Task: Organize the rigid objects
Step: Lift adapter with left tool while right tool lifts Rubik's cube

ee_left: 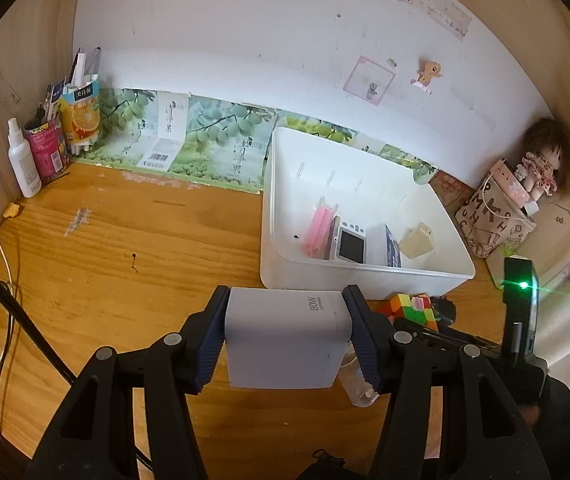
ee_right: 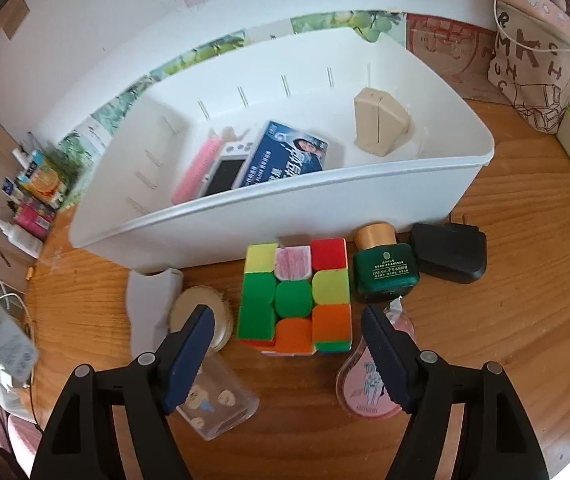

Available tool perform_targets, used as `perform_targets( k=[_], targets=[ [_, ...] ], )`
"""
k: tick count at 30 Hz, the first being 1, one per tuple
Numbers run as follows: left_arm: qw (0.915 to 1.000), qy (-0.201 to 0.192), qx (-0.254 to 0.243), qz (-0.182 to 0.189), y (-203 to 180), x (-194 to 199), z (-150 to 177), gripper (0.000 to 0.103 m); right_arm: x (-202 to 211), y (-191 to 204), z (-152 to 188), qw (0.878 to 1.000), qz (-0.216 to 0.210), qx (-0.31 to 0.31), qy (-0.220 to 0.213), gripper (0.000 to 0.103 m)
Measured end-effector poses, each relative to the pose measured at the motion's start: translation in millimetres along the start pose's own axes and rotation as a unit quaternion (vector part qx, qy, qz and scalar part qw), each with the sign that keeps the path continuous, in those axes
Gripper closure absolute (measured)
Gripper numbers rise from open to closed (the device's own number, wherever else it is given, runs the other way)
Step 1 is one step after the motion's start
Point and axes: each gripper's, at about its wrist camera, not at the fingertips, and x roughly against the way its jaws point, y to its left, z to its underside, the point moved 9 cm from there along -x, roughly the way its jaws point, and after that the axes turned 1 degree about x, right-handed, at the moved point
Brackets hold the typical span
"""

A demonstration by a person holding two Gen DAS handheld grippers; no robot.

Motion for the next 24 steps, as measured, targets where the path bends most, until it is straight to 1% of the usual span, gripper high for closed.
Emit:
perform_targets(
  k=[6,9,14,18,24],
  targets=[
    [1.0000,0.001,0.001,-0.004,2.4,2.6,1.8,0.043,-13.9,-1.1,3.1,1.000,0.005,0.000,0.020,0.027],
    [1.0000,-0.004,0.001,-0.007,4.0,6.3,2.3,0.043,-16.4,-3.8,3.6,1.000,0.011,0.000,0.022,0.042],
    [0.9999,-0.008,0.004,-0.011,7.5,12.0,4.4,0.043,-14.3,-4.6,6.5,1.000,0.012,0.009,0.024,0.043],
    [0.9998,-0.013,0.008,-0.011,10.0,17.4,6.0,0.043,-8.8,-3.0,10.9,1.000,0.002,0.011,0.020,0.043],
    [0.9998,-0.018,0.010,-0.005,8.7,22.5,7.3,0.043,11.3,3.7,10.5,1.000,0.000,0.031,-0.006,0.045]
  ],
)
